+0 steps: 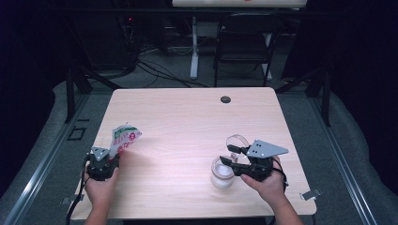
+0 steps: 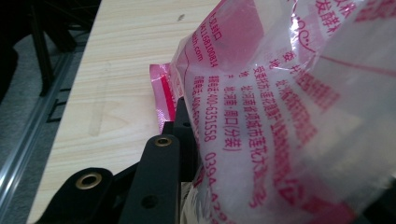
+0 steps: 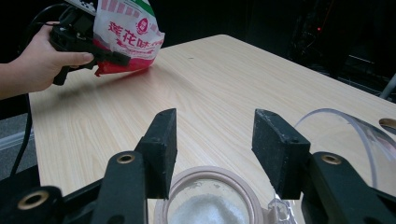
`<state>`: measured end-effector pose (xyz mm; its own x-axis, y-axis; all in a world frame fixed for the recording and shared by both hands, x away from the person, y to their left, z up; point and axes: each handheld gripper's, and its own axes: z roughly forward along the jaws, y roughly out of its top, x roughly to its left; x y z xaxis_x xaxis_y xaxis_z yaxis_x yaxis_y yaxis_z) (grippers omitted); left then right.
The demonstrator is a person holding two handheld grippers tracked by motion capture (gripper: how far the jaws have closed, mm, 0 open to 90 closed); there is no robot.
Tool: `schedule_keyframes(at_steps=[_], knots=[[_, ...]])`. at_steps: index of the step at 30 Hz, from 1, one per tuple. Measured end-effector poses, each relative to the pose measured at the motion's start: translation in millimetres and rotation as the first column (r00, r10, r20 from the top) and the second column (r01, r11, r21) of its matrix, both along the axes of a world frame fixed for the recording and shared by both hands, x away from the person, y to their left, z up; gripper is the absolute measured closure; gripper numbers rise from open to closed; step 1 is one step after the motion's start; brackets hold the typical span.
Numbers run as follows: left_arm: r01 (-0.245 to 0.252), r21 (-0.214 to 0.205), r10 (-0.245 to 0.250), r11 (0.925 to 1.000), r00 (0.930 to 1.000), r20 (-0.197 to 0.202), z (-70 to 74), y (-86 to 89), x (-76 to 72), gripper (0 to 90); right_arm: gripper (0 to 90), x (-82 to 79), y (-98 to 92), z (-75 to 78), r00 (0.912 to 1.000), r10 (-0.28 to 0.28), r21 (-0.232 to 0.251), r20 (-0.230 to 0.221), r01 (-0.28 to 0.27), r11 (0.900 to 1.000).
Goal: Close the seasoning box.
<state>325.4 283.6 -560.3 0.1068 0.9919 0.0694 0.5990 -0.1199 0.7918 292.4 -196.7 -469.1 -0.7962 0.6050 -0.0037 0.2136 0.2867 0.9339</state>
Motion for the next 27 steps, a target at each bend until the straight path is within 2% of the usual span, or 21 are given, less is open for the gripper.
schedule_keyframes(at_steps=[4, 7, 12, 18, 21, 27], knots=[[-0.011, 0.002, 0.011, 0.9999, 0.9998, -0.015, -5.1, 1.2, 3.8, 74.2, 50.1, 0.0, -1.8, -0.9, 1.0000, -0.007, -0.002, -0.003, 0.007, 1.0000], [-0.002, 0.010, 0.003, 0.9999, 0.9996, -0.030, -7.4, 0.0, 5.1, 73.9, 50.1, -0.1, -2.3, -1.8, 1.0000, -0.008, -0.001, -0.004, 0.008, 1.0000], [0.003, 0.009, -0.003, 1.0000, 0.9995, -0.032, -9.0, -0.7, 5.3, 72.9, 50.1, -0.7, -2.6, -2.2, 0.9999, -0.011, -0.003, -0.006, 0.011, 0.9999], [0.021, -0.004, -0.021, 0.9998, 0.9988, -0.043, -11.2, 0.0, 4.1, 66.9, 50.1, -0.5, -3.0, -2.6, 0.9999, -0.012, -0.004, -0.008, 0.012, 0.9999], [0.045, -0.027, -0.046, 0.9986, 0.9984, -0.033, -10.7, -0.8, 3.1, 58.0, 50.1, -0.3, -3.0, -3.0, 0.9999, -0.012, -0.005, -0.010, 0.012, 0.9999], [0.061, -0.048, -0.061, 0.9970, 0.9981, -0.010, -9.6, -2.5, 1.9, 33.0, 50.0, 0.3, -3.3, -3.7, 0.9998, -0.015, -0.004, -0.010, 0.015, 0.9999]])
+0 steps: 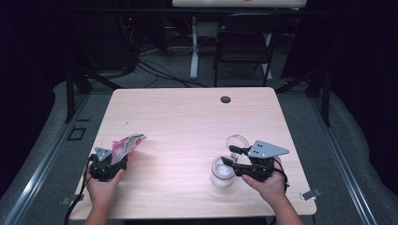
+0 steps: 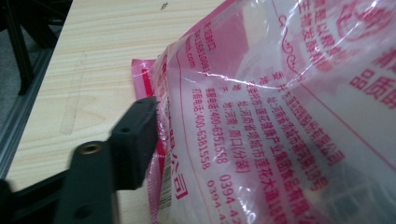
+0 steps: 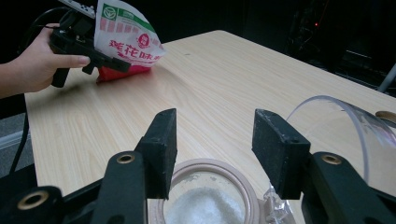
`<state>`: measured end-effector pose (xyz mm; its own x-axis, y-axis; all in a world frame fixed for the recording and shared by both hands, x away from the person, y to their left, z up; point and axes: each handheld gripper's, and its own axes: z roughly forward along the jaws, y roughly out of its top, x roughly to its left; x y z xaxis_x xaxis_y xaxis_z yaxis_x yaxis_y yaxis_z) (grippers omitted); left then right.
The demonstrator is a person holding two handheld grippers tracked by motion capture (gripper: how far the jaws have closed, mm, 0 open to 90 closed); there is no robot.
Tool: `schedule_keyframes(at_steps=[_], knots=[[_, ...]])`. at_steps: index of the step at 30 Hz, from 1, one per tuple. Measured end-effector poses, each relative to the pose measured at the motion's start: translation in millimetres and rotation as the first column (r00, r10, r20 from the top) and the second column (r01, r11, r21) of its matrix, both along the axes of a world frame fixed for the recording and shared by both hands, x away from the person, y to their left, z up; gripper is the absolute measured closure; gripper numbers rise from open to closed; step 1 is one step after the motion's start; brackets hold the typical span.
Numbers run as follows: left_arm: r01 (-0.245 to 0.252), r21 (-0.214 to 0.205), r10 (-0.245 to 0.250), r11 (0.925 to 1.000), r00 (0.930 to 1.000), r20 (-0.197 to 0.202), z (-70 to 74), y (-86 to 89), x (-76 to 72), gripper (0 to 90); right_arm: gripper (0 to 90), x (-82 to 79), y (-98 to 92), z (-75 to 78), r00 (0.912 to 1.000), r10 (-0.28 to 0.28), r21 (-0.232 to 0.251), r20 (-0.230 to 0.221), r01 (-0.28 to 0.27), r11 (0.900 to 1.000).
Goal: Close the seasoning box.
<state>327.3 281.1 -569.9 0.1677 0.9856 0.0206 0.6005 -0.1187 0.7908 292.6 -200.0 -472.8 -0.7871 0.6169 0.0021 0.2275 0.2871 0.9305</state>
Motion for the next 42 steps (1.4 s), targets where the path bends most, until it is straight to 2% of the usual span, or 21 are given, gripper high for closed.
schedule_keyframes(at_steps=[3, 10, 19, 30, 42], knots=[[0.016, -0.006, -0.016, 0.9999, 0.9998, 0.008, 1.3, 0.2, -1.2, 26.6, 49.4, -0.2, -0.5, 0.4, 1.0000, -0.005, 0.000, 0.003, 0.005, 1.0000], [0.056, -0.023, -0.055, 0.9982, 0.9983, 0.020, 8.1, -3.9, -7.1, 21.1, 48.1, -1.5, -0.6, 3.4, 0.9999, -0.008, 0.003, 0.011, 0.008, 1.0000], [0.135, 0.009, -0.135, 0.9909, 0.9902, 0.036, 19.6, -27.1, -18.9, 20.8, 46.6, -2.2, -4.2, 7.4, 0.9993, -0.031, 0.009, 0.019, 0.031, 0.9995], [0.226, 0.067, -0.230, 0.9719, 0.9701, 0.076, 31.5, -55.4, -32.7, 21.6, 46.2, -2.5, -15.3, 14.9, 0.9970, -0.070, 0.018, 0.032, 0.070, 0.9974], [0.298, 0.065, -0.303, 0.9523, 0.9485, 0.092, 38.0, -78.5, -44.3, 21.2, 46.8, -2.8, -30.6, 22.9, 0.9914, -0.120, 0.038, 0.051, 0.118, 0.9923]])
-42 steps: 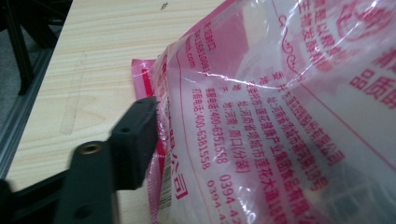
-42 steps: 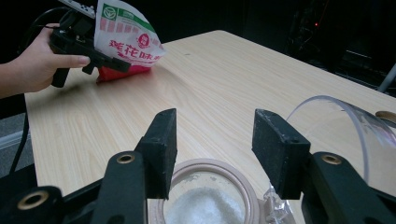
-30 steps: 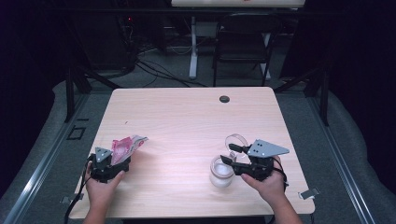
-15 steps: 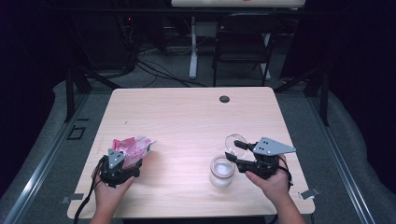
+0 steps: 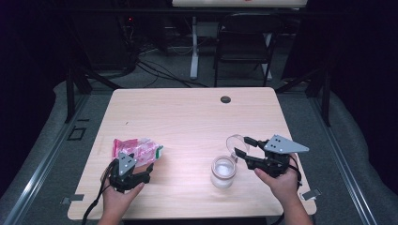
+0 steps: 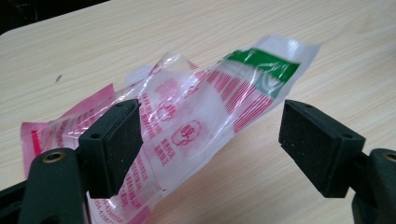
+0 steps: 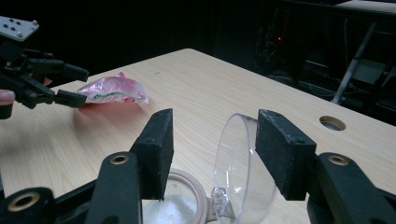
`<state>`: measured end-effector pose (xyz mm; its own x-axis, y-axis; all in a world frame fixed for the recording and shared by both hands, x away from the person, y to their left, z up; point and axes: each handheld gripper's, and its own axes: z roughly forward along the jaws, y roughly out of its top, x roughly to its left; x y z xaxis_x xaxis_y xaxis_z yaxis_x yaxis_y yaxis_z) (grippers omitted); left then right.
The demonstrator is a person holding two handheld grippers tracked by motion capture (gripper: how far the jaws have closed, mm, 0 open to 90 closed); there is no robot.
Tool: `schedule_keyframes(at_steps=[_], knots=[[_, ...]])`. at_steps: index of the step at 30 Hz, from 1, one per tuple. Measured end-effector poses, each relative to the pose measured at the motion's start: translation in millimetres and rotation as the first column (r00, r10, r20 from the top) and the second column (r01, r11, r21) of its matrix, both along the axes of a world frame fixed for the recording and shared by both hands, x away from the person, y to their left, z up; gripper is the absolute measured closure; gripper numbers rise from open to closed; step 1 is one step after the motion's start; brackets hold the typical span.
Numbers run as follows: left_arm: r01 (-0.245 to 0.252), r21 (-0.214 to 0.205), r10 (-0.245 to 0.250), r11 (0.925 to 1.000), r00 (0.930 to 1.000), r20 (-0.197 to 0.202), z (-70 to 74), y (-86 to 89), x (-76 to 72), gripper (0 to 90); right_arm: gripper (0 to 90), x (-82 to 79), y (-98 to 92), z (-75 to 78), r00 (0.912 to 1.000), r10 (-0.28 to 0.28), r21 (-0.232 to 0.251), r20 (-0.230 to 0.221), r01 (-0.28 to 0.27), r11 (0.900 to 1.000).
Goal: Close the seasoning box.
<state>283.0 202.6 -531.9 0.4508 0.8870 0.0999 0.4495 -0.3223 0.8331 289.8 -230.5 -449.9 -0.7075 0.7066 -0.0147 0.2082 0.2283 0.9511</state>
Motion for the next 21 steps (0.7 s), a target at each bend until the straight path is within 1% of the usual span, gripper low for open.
schedule_keyframes(at_steps=[5, 9, 14, 17, 21], knots=[[0.040, 0.007, -0.040, 0.9992, 0.9992, -0.001, 0.2, -10.3, -4.9, 21.8, 48.6, 0.3, -6.6, 2.1, 0.9997, -0.025, 0.011, 0.005, 0.025, 0.9996], [0.070, 0.000, -0.070, 0.9976, 0.9976, -0.002, -0.5, -18.6, -7.7, 22.2, 51.3, 2.5, -13.1, 1.4, 0.9987, -0.051, 0.020, -0.006, 0.051, 0.9985], [0.104, 0.003, -0.104, 0.9946, 0.9946, -0.004, -0.7, -28.2, -11.2, 22.7, 57.9, 4.7, -21.4, 0.4, 0.9966, -0.081, 0.017, -0.016, 0.081, 0.9965], [0.119, 0.003, -0.119, 0.9928, 0.9928, -0.007, -1.3, -33.1, -12.9, 23.0, 64.5, 5.1, -25.0, -0.3, 0.9953, -0.095, 0.020, -0.022, 0.095, 0.9953], [0.137, 0.010, -0.137, 0.9905, 0.9905, -0.012, -2.8, -37.9, -14.1, 23.3, 73.3, 5.8, -29.0, -1.5, 0.9913, -0.130, 0.022, -0.022, 0.130, 0.9912]])
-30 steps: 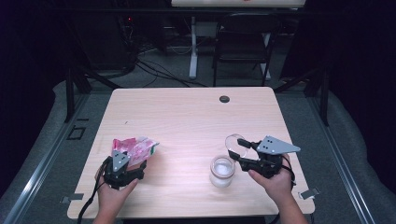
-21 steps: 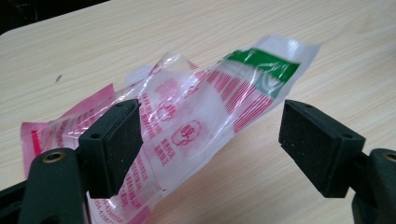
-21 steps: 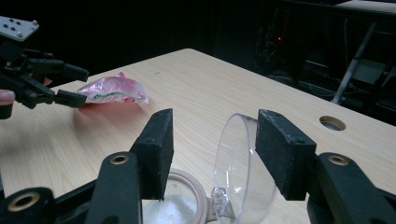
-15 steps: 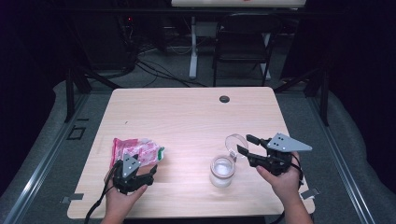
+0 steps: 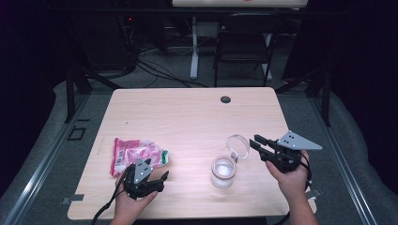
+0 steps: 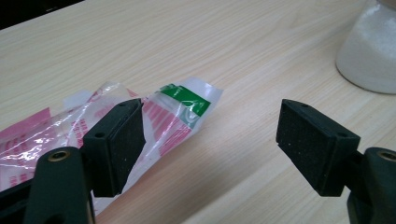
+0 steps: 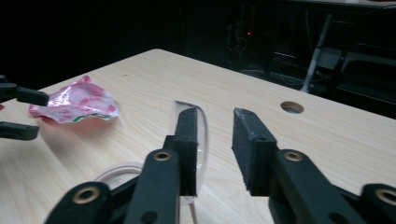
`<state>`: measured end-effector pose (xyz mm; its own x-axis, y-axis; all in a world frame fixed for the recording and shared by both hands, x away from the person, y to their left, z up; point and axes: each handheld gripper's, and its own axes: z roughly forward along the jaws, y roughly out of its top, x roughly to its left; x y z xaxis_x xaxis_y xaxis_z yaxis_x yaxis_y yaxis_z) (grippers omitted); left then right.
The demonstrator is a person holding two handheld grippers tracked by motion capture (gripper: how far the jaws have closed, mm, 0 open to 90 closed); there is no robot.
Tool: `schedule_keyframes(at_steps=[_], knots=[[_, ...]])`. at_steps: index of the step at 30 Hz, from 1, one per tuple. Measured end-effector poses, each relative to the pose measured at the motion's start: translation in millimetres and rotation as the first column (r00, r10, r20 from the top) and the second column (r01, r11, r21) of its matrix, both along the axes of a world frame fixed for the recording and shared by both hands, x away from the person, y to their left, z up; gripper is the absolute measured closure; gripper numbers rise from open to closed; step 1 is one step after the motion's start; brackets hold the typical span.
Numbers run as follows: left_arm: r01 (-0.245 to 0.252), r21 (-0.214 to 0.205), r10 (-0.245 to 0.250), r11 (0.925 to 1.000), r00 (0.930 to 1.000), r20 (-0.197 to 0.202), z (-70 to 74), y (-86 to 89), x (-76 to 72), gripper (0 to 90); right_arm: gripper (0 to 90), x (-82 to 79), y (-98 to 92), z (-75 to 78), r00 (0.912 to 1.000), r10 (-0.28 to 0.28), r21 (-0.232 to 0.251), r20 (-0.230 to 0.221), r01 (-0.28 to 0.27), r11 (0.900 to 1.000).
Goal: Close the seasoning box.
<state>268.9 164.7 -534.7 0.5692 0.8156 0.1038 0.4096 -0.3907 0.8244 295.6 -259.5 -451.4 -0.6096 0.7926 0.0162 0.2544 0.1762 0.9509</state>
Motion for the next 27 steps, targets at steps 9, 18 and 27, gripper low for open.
schedule_keyframes(at_steps=[9, 18, 27], knots=[[0.016, -0.001, -0.016, 0.9999, 0.9998, -0.008, -1.5, -4.4, -0.9, 24.2, 90.0, 6.5, -9.8, -11.5, 0.9976, -0.057, 0.000, -0.040, 0.057, 0.9984], [0.021, 0.002, -0.021, 0.9998, 0.9997, -0.012, -2.6, -5.1, -0.5, 25.0, 90.0, 10.1, -9.4, -18.4, 0.9959, -0.067, -0.021, -0.060, 0.066, 0.9976], [0.020, -0.002, -0.020, 0.9998, 0.9997, -0.011, -2.5, -5.2, -0.9, 26.0, 90.0, 11.8, -5.8, -22.7, 0.9954, -0.060, -0.038, -0.074, 0.058, 0.9976]])
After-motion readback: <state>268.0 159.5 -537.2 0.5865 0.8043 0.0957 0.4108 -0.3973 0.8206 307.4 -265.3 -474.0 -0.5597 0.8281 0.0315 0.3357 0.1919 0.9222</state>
